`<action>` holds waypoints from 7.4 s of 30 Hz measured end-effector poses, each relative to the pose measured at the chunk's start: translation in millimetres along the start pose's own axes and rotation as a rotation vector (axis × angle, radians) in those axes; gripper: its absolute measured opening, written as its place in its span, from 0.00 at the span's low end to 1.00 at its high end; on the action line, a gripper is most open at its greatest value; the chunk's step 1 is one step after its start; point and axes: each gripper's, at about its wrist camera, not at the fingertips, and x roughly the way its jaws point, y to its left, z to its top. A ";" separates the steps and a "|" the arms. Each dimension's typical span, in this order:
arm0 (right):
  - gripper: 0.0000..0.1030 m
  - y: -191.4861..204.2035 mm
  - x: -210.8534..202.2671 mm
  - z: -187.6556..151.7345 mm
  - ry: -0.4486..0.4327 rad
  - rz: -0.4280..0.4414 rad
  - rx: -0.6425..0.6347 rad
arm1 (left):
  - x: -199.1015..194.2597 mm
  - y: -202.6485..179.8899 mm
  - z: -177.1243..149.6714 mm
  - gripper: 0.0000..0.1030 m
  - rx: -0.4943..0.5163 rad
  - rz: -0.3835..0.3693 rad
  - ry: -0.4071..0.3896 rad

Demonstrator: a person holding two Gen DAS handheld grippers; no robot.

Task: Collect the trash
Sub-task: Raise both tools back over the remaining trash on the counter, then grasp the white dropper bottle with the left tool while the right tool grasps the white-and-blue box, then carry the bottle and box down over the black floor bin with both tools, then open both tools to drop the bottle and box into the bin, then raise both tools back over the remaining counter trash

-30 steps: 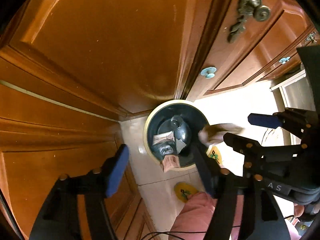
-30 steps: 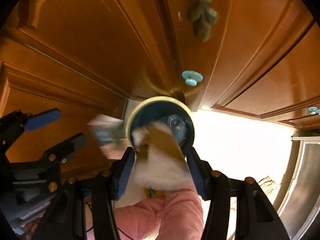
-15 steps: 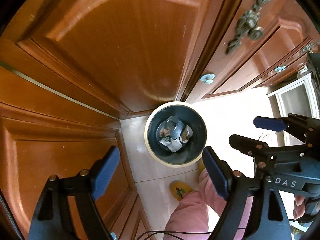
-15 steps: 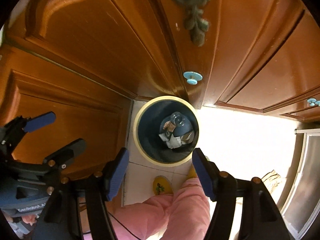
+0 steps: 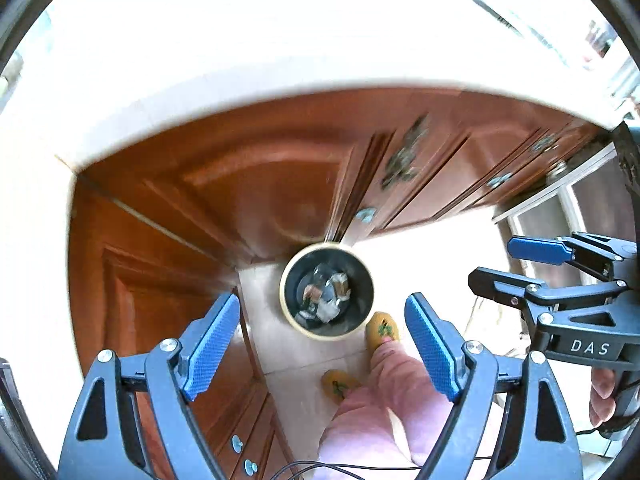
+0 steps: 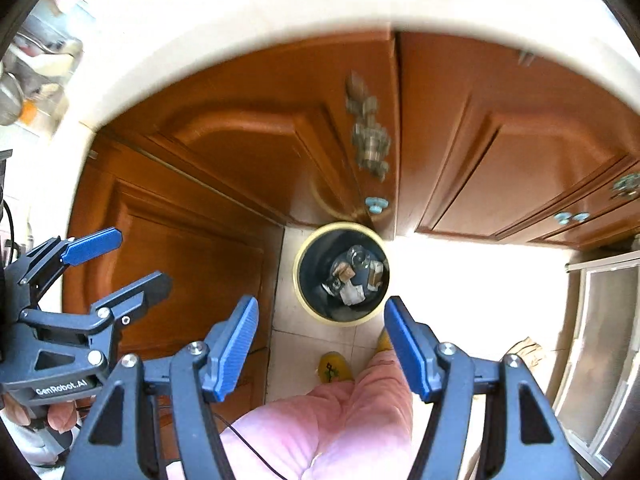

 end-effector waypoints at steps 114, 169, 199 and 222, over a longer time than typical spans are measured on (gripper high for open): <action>0.38 31.4 -19.5 375.4 -0.183 0.069 -0.354 | 26.4 94.5 361.7 0.21 -0.339 0.067 -0.123; 0.38 15.4 81.7 -0.7 0.100 -0.031 0.031 | 90.6 10.4 -10.4 0.22 -0.070 -0.145 0.083; 0.50 -45.0 226.1 -5.1 0.213 -0.027 0.078 | 239.6 25.2 -10.3 0.76 -0.113 -0.042 0.212; 0.50 9.3 -0.7 -3.3 0.047 -0.038 0.058 | -9.0 -7.1 23.0 0.76 -0.030 -0.092 0.009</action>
